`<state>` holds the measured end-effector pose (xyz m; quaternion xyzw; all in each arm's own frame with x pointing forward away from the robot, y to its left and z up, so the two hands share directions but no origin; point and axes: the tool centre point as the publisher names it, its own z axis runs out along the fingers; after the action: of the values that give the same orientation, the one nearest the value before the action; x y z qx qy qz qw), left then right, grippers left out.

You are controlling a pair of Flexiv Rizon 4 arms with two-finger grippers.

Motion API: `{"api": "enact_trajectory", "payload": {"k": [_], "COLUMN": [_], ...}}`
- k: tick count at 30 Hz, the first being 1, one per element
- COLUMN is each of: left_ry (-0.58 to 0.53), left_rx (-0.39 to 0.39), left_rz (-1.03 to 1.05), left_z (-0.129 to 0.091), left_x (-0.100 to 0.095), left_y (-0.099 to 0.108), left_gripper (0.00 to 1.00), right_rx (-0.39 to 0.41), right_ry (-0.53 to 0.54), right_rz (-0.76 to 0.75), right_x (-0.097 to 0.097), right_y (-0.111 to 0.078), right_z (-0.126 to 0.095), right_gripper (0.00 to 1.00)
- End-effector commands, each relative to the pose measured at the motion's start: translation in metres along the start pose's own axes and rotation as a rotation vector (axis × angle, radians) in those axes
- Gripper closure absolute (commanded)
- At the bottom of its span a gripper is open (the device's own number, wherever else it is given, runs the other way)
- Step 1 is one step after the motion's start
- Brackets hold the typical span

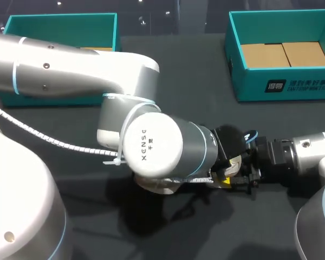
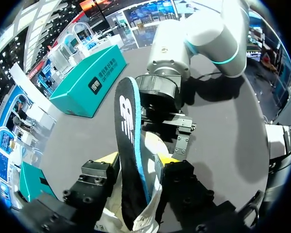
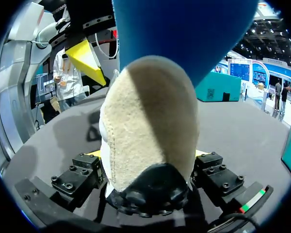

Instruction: Take the shoe out of the shoebox, open the shoe tongue, remove and reinsert the insole, then place the shoe into the shoebox

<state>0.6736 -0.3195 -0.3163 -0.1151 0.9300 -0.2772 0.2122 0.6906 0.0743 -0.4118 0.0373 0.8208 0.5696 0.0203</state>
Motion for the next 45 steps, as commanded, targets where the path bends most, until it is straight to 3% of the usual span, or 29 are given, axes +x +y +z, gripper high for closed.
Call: {"api": "enact_trajectory", "payload": {"k": [1,22,45], "left_ry": [-0.035,-0.175,-0.147], "left_rx": [0.038,0.177,0.255], "left_rz": [-0.01,-0.081,-0.159], "left_z": [0.001,0.002,0.017], "left_x": [0.006,0.009,-0.005], "left_y": [0.004,0.004,0.003], "left_gripper": [0.53,0.6,0.67], "right_rx": [0.005,0.005,0.005], "right_ry": [0.0,0.0,0.0], "right_rz": [0.001,0.001,0.001], "right_x": [0.001,0.001,0.001], "right_y": [0.0,0.0,0.0], "right_z": [0.001,0.001,0.001], "right_gripper": [1.0,1.0,1.0]}}
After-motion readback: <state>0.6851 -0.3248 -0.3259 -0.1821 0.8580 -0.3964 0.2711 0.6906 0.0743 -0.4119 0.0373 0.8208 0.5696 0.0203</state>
